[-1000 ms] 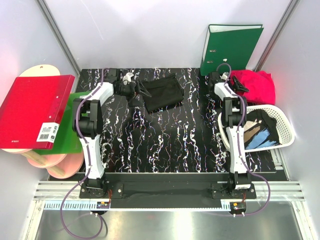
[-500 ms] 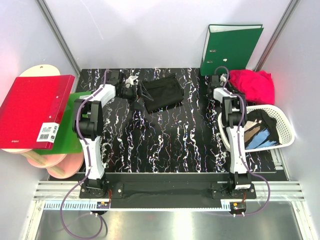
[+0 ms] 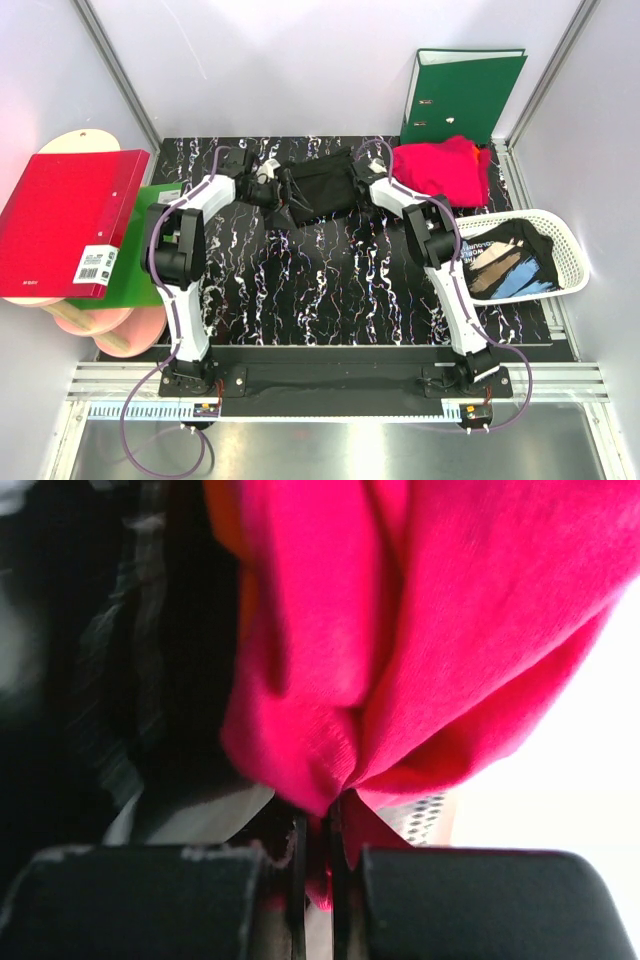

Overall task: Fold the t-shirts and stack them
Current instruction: Put the neatly folded tshirt into the corner of the board with the right arm

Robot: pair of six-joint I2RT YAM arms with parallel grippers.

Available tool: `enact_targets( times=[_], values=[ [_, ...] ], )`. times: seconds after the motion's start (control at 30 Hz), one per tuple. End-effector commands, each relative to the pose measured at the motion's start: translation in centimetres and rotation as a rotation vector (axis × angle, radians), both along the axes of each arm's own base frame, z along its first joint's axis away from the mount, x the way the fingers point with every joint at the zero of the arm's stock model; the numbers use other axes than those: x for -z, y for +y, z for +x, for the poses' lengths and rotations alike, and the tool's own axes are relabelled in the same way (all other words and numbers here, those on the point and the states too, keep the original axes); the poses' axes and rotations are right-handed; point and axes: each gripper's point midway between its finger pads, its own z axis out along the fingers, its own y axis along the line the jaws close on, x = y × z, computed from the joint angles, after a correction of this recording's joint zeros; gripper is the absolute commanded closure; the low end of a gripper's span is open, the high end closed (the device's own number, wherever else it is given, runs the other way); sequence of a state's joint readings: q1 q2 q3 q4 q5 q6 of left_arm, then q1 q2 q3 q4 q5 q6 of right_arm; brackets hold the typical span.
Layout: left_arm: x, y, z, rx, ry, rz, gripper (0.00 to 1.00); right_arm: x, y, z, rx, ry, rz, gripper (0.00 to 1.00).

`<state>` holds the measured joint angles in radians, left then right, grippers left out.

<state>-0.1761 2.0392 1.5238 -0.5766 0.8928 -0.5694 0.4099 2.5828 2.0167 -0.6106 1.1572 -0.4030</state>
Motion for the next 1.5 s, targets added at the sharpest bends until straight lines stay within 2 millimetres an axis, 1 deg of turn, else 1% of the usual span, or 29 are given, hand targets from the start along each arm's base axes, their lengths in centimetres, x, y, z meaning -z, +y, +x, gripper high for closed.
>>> enact_targets(
  times=[0.0,0.1,0.23,0.27,0.3,0.33,0.37,0.5,0.53,0.6,0.63,0.7,0.83,0.87,0.9,0.97,1.0,1.03,1.07,1.13,1.17,1.2,1.23,1.3,1.33,1.37,1.4,1.43,1.47],
  values=[
    [-1.7,0.1,-0.7,-0.007,-0.056,0.019,0.01,-0.6,3.0,-2.1,0.016,0.000,0.249,1.00],
    [-1.6,0.0,-1.3,-0.007,-0.057,0.032,0.01,-0.2,3.1,-3.1,0.021,0.023,0.263,1.00],
    [-1.7,0.0,-1.8,-0.010,-0.062,0.045,0.01,-0.4,3.3,-3.3,0.024,0.021,0.297,1.00],
    [-1.7,-0.1,-1.8,-0.008,-0.063,0.045,0.01,-0.4,3.4,-3.3,0.026,0.020,0.302,0.98],
    [-1.8,-0.2,-1.9,-0.009,-0.062,0.043,0.01,-0.8,3.2,-3.3,0.038,0.005,0.289,0.76],
    [-1.9,-0.2,-1.9,-0.007,-0.066,0.043,0.01,-1.3,3.1,-3.3,0.043,-0.008,0.283,0.14],
    [-2.0,-0.3,-2.0,-0.004,-0.067,0.042,0.01,-1.7,2.8,-3.5,0.048,-0.012,0.275,0.01],
    [-2.1,-0.5,-2.5,0.004,-0.069,0.044,0.01,-5.5,2.8,-4.0,0.076,-0.095,0.316,0.00],
    [-2.1,-0.5,-2.6,0.005,-0.067,0.041,0.01,-7.3,2.8,-4.1,0.077,-0.131,0.333,0.00],
    [-1.9,-0.5,-2.8,0.004,-0.060,0.044,0.01,-9.2,2.3,-4.5,0.093,-0.182,0.347,0.00],
    [-1.8,-0.4,-2.9,0.002,-0.058,0.045,0.01,-11.0,2.3,-4.7,0.089,-0.219,0.364,0.00],
    [-1.7,-0.4,-3.1,0.003,-0.052,0.048,0.01,-12.9,1.3,-4.6,0.098,-0.266,0.380,0.00],
    [-1.5,-0.6,-3.7,0.012,-0.047,0.050,0.01,-15.1,-1.0,-3.1,0.137,-0.328,0.515,0.00],
    [-1.5,-0.6,-3.7,0.014,-0.050,0.051,0.01,-15.5,-0.8,-2.2,0.120,-0.328,0.618,0.01],
    [-1.4,-0.5,-3.9,0.015,-0.048,0.052,0.01,-16.0,-2.8,-1.8,0.159,-0.358,0.649,0.00],
    [-1.4,-0.5,-4.0,0.018,-0.051,0.052,0.01,-16.6,-4.0,-0.5,0.173,-0.388,0.751,0.00],
    [-1.5,-0.4,-4.1,0.022,-0.054,0.050,0.01,-16.2,-6.4,-0.1,0.224,-0.413,0.766,0.00],
    [-1.4,-0.4,-4.2,0.024,-0.052,0.050,0.01,-16.0,-7.1,0.2,0.238,-0.417,0.786,0.00],
    [-1.4,-0.4,-4.3,0.025,-0.053,0.051,0.01,-15.8,-6.9,0.8,0.226,-0.405,0.854,0.00],
    [-1.3,-0.4,-4.5,0.029,-0.048,0.052,0.01,-14.8,-8.4,1.4,0.258,-0.408,0.893,0.00],
    [-1.2,-0.3,-4.7,0.033,-0.047,0.054,0.01,-14.9,-8.3,1.9,0.248,-0.408,0.922,0.00],
    [-1.1,-0.3,-4.8,0.035,-0.042,0.054,0.01,-13.8,-8.4,2.4,0.257,-0.392,0.937,0.00],
    [-1.1,-0.3,-4.9,0.037,-0.044,0.055,0.01,-14.3,-9.0,2.9,0.260,-0.414,0.959,0.00],
    [-1.0,-0.2,-4.9,0.043,-0.039,0.061,0.01,-13.4,-8.7,3.8,0.259,-0.407,1.021,0.00],
    [-1.1,-0.2,-4.9,0.045,-0.042,0.063,0.01,-14.1,-8.8,4.5,0.243,-0.426,1.041,0.00],
    [-1.1,-0.2,-4.8,0.050,-0.042,0.065,0.01,-14.0,-8.0,4.9,0.220,-0.414,1.079,0.00],
    [-1.1,-0.1,-4.9,0.053,-0.040,0.069,0.01,-13.5,-9.6,5.2,0.245,-0.422,1.100,0.00],
    [-1.0,-0.1,-5.0,0.053,-0.038,0.076,0.01,-14.0,-8.8,5.7,0.209,-0.415,1.181,0.00],
    [-0.9,0.0,-4.9,0.058,-0.040,0.080,0.01,-14.0,-9.8,5.8,0.218,-0.422,1.233,0.00]
  ],
)
